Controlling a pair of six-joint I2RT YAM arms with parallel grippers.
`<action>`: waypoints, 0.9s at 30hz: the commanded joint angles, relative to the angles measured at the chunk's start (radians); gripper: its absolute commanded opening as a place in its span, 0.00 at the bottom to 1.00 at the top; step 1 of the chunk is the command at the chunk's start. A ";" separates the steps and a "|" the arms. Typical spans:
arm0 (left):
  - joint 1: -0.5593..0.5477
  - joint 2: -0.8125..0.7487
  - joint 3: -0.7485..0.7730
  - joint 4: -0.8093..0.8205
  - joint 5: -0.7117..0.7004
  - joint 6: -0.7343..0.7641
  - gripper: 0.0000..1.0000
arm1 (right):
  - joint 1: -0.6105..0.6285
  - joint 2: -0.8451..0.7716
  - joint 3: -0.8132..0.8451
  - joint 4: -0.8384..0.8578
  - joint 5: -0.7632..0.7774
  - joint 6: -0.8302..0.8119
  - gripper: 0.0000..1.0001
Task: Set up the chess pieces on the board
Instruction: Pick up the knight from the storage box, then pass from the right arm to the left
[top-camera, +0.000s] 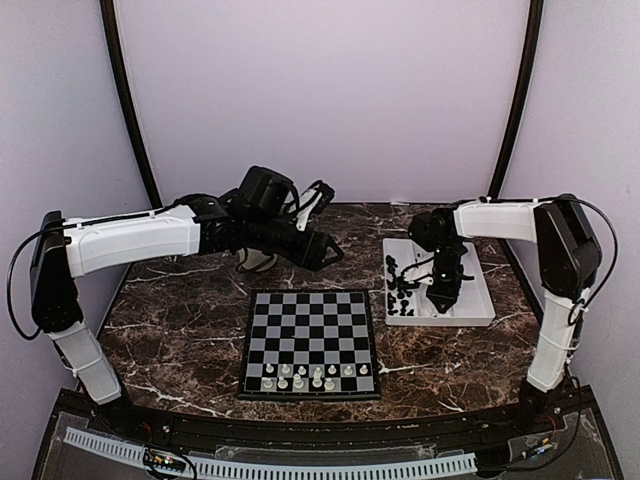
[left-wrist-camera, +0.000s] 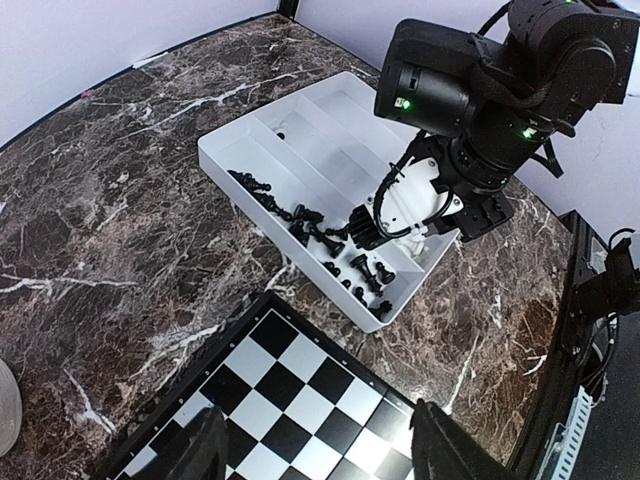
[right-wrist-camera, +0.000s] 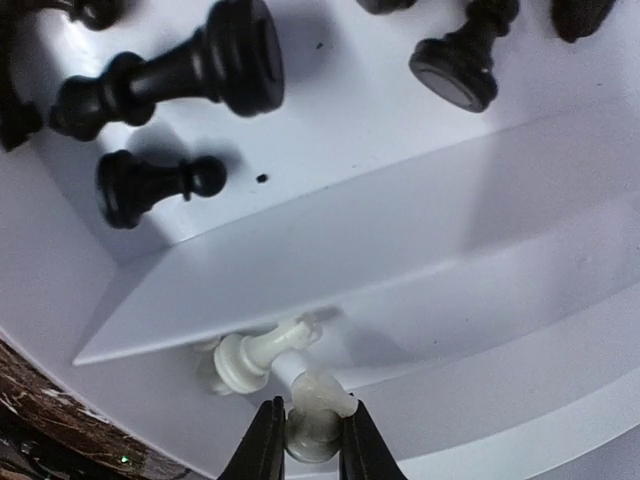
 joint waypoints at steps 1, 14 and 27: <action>0.004 -0.022 0.012 0.037 0.035 -0.018 0.65 | 0.002 -0.087 0.039 -0.025 -0.065 -0.011 0.16; 0.048 0.102 0.110 0.140 0.135 -0.307 0.59 | 0.012 -0.245 0.174 0.064 -0.393 -0.090 0.15; 0.100 0.229 0.179 0.374 0.406 -0.519 0.54 | 0.116 -0.214 0.302 0.228 -0.416 -0.081 0.16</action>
